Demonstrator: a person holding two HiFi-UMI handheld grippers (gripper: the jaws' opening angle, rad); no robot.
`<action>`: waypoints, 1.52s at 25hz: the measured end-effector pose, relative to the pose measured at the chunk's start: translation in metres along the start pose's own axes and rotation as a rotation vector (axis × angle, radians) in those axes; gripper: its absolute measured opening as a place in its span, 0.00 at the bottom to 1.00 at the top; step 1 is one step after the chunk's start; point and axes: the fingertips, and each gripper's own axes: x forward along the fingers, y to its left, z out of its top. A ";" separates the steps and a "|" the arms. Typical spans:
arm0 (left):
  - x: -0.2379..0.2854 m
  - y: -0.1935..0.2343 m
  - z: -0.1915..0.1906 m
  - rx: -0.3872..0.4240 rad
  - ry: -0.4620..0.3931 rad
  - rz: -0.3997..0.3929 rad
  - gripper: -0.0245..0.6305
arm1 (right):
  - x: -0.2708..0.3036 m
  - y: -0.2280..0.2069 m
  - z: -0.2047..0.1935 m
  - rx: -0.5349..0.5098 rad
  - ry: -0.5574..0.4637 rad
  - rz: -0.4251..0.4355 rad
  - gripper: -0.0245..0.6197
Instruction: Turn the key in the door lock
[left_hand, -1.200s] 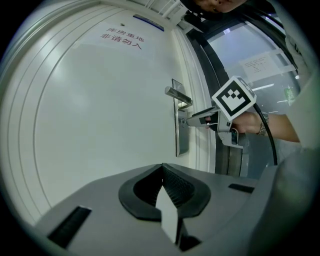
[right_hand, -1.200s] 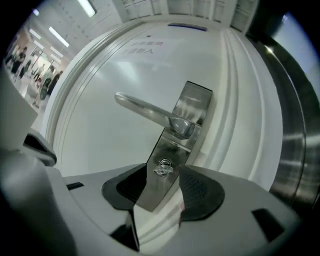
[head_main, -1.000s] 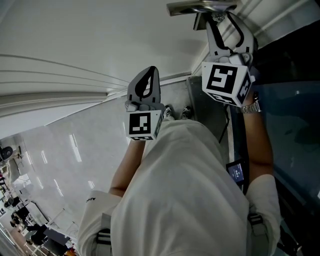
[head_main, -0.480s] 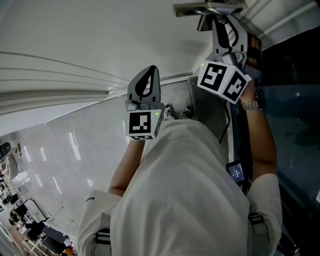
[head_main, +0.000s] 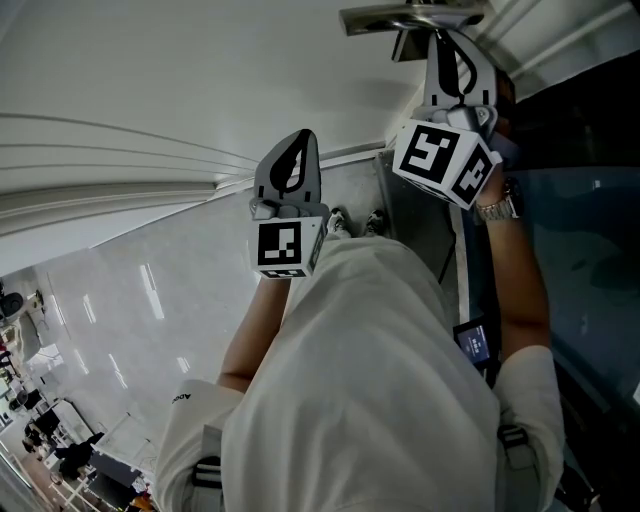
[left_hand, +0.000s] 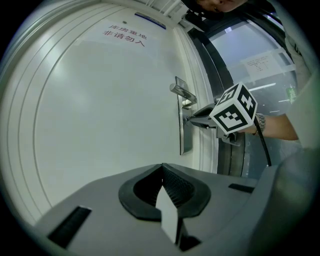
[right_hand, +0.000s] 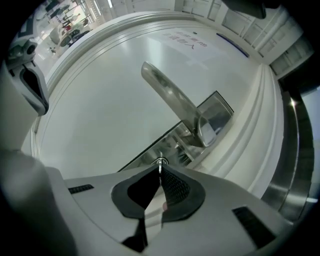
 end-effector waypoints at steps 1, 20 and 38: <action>0.000 0.000 0.000 -0.001 0.001 0.001 0.05 | 0.000 0.000 0.000 0.040 -0.004 0.008 0.06; 0.001 -0.002 -0.001 0.002 0.001 0.005 0.05 | 0.003 -0.007 -0.003 0.906 -0.010 0.195 0.06; -0.008 0.002 -0.004 0.006 0.007 0.029 0.05 | 0.005 -0.009 -0.011 1.666 -0.025 0.333 0.07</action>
